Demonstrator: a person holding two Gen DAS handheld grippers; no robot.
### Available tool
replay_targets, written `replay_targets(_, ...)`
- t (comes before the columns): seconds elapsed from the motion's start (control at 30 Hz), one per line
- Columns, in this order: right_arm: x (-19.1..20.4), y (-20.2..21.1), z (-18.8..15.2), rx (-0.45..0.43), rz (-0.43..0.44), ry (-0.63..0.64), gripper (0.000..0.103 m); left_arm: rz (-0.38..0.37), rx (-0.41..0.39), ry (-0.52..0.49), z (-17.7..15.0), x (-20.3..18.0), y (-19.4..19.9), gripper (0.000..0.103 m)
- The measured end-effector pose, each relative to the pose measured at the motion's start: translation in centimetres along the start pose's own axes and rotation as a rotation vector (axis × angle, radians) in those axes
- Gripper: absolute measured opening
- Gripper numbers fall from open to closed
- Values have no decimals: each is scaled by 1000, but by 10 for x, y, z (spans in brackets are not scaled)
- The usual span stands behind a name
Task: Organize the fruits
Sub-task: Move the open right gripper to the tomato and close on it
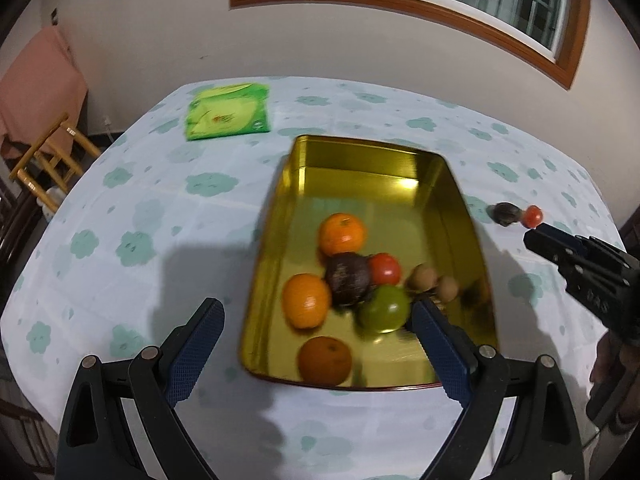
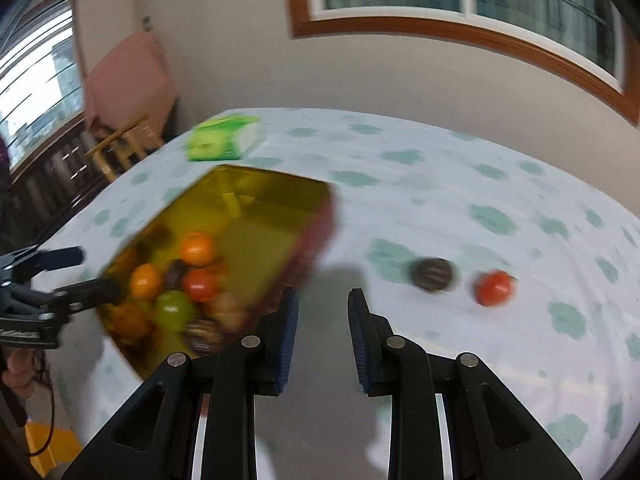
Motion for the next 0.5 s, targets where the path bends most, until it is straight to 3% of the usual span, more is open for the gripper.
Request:
replay_targets(0.27, -81, 7, -9, -2, -92, -156, 27, -49, -16, -74, 10, -45, 6, 93)
replay_targets(0.5, -110, -8, -8, -9, -125, -226, 28, -90, -31, -131, 22, -83, 9, 94)
Point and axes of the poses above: each gripper's, at about its wrist camera, not at the fingertips, and y roughly against the way its jaws point, x to its left, z to its top, the point moved 5 cm from there along -y, roughly the way its jaws point, and after that the axes turned 12 degrees about z, right-handed, at the moved point
